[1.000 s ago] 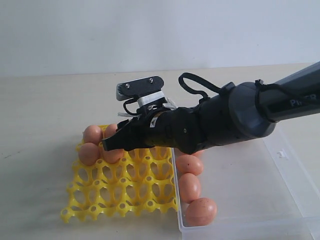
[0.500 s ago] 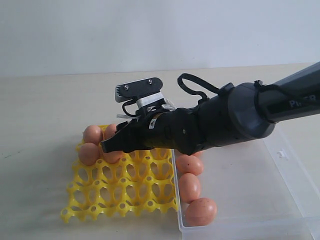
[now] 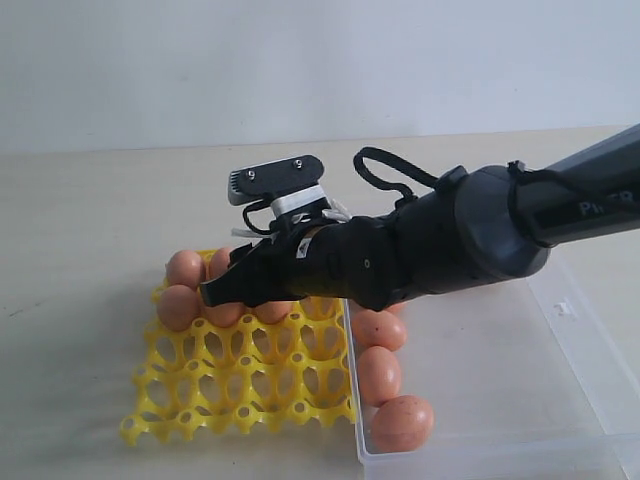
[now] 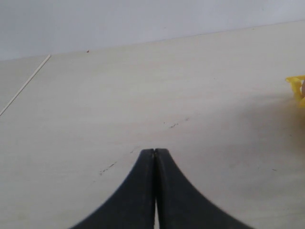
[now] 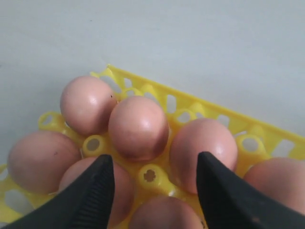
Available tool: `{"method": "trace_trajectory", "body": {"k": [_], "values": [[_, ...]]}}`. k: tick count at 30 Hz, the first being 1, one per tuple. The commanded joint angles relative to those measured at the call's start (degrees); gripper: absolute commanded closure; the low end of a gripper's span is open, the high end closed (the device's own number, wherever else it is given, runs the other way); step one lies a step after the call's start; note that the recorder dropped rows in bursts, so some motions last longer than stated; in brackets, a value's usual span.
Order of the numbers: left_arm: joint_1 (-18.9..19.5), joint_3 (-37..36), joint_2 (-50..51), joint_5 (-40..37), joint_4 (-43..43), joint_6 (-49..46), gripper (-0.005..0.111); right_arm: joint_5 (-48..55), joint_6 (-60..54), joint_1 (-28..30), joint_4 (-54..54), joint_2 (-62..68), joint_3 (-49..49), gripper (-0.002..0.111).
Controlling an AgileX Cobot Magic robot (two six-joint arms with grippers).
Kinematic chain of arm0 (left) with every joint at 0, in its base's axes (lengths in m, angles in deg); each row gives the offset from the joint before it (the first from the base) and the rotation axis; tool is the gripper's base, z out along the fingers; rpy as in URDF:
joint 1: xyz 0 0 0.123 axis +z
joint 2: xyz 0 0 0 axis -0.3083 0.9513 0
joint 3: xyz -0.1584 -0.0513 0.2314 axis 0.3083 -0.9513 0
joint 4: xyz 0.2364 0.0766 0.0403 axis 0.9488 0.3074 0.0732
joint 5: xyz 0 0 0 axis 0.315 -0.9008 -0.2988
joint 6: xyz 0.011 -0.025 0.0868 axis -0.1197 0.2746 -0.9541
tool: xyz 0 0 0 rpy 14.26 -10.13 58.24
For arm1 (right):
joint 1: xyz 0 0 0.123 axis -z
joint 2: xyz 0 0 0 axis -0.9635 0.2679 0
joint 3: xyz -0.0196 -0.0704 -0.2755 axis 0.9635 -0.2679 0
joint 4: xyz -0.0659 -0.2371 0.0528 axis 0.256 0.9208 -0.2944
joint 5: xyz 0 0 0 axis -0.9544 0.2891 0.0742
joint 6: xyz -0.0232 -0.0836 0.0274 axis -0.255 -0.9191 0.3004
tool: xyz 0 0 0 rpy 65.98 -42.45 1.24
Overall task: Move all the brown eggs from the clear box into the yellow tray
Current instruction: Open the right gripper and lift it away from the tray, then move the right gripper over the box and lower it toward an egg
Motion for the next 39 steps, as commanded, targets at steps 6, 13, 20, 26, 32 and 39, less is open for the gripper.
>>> {"method": "trace_trajectory", "body": {"k": [6,13,20,26,32,39], "values": [[-0.29,0.23,0.04,0.51,-0.03,0.24,0.107,7.85,-9.31,-0.03,-0.01,-10.57,-0.03,0.099],[-0.29,0.23,0.04,0.51,-0.03,0.24,0.107,20.42,-14.27,1.26,0.44,-19.74,-0.03,0.108],[-0.29,0.23,0.04,0.51,-0.03,0.24,0.107,29.25,-2.80,8.00,11.51,-22.84,-0.03,0.100],[-0.29,0.23,0.04,0.51,-0.03,0.24,0.107,33.86,3.90,14.66,17.01,-22.37,-0.03,0.073],[-0.29,0.23,0.04,0.51,-0.03,0.24,0.107,32.83,5.89,19.45,16.61,-18.38,0.11,0.057],[-0.29,0.23,0.04,0.51,-0.03,0.24,0.107,29.51,6.71,20.88,16.61,-11.01,0.65,0.056]]}}
